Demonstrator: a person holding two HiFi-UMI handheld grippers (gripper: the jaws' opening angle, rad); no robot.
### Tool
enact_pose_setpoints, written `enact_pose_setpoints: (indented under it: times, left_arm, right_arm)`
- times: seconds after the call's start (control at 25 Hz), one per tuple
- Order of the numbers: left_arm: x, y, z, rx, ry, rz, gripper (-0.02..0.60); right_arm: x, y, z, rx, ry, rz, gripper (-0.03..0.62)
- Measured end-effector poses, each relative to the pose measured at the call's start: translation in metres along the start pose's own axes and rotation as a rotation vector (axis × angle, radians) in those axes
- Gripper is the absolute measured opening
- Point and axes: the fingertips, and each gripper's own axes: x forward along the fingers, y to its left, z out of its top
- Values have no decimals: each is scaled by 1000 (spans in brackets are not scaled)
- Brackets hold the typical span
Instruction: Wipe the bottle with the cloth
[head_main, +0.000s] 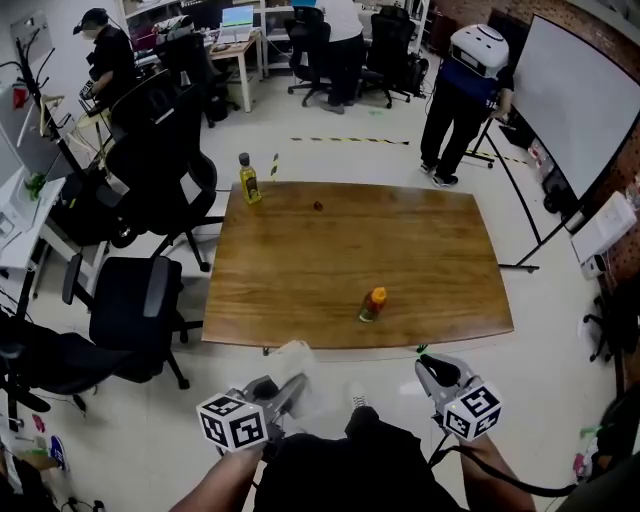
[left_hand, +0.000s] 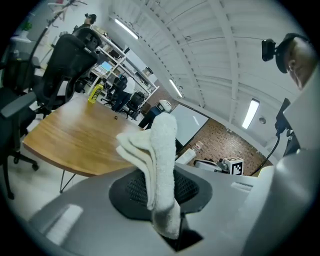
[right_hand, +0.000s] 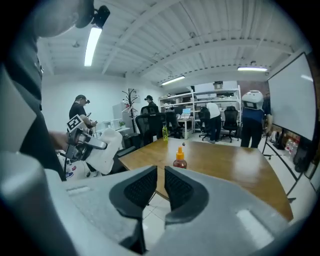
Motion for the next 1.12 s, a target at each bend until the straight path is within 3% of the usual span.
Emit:
enact_pose_setpoints:
  times: [0.36, 0.48, 0.64, 0.8, 1.12]
  left_arm:
    - [59, 18, 37, -100, -141, 156, 100]
    - [79, 17, 46, -156, -199, 189, 100]
    - [94, 11, 53, -170, -238, 255, 100]
    - [105, 12, 49, -197, -247, 275, 100]
    - [141, 37, 45, -259, -257, 238, 100]
  right_arm:
    - [94, -69, 29, -135, 25, 240, 55]
    - [118, -78, 42, -204, 11, 327, 55]
    - [132, -64, 52, -341, 2, 472, 55]
    - [140, -52, 50, -461, 17, 532, 55]
    - [163, -47, 50, -494, -3, 615, 55]
